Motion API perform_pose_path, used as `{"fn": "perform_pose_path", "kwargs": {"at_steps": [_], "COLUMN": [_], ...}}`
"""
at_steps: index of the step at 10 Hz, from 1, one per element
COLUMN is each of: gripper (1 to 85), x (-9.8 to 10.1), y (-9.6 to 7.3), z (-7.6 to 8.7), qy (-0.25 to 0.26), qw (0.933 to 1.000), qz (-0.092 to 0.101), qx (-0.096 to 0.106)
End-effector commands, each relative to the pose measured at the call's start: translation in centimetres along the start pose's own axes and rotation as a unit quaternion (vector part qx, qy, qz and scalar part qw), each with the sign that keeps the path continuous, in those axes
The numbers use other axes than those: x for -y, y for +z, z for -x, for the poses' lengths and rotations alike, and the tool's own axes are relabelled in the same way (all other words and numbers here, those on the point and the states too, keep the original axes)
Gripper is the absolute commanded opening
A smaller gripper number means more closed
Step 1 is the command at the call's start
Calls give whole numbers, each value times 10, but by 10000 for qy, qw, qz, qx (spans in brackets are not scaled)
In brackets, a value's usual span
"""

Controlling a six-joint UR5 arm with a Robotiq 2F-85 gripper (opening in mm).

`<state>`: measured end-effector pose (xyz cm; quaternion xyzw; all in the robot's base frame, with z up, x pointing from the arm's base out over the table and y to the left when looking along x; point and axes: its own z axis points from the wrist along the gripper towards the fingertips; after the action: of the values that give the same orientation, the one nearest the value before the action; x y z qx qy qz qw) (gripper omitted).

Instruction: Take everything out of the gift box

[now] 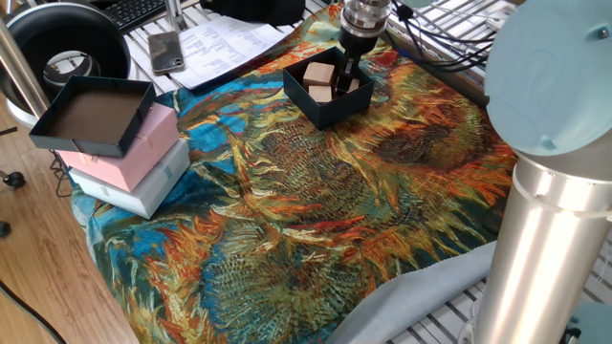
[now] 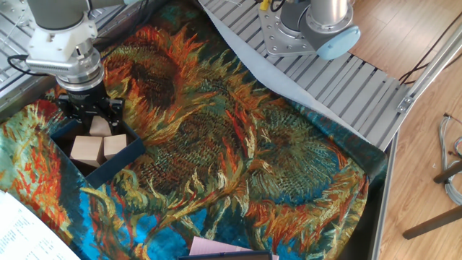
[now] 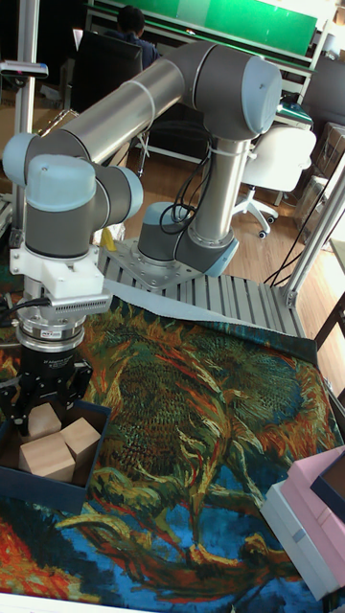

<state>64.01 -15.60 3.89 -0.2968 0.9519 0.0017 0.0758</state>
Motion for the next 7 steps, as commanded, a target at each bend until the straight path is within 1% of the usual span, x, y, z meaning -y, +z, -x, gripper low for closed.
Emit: {"fn": "perform_pose_path", "kwargs": {"at_steps": [1,4,7], "gripper": [553,547,547], "x": [-1,-4,-1], "y": [2,3,8], "z": [4,5,4], "qy": [30,92,48], "qw": [9999,9998,9999], "qz": [53,112,89], "qx": [81,103,69]}}
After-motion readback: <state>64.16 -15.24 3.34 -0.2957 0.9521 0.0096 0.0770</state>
